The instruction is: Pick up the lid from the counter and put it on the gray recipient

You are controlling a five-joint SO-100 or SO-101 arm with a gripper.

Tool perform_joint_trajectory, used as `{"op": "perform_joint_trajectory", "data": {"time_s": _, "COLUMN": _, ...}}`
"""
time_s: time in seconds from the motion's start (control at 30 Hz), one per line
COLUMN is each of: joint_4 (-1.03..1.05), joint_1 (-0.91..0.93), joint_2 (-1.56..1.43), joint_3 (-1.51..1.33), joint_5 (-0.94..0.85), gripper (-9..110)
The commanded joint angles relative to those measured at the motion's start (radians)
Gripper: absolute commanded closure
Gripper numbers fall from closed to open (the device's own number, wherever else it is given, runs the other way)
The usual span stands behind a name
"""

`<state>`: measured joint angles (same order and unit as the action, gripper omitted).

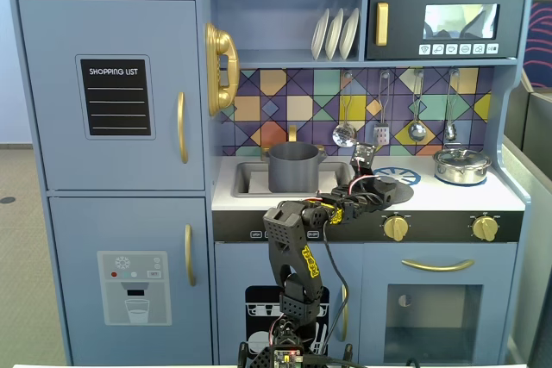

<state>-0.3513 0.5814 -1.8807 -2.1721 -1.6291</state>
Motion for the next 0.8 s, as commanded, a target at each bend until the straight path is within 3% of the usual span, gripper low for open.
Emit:
{"op": "perform_joint_trajectory", "data": {"time_s": 0.0, "joint_4": 0.000, "joint_1": -0.015, "joint_2": -0.043, "joint_3": 0.127, "joint_5": 0.005, "gripper": 101}}
{"op": "perform_joint_trajectory", "data": {"time_s": 0.27, "joint_4": 0.150, "joint_1": -0.037, "joint_2": -0.118, "joint_3": 0.334, "joint_5": 0.021, "gripper": 102}}
{"op": "perform_joint_trajectory", "data": {"time_s": 0.77, "joint_4": 0.469, "joint_1": -0.325, "joint_2": -0.285, "joint_3": 0.488, "joint_5": 0.137, "gripper": 102}}
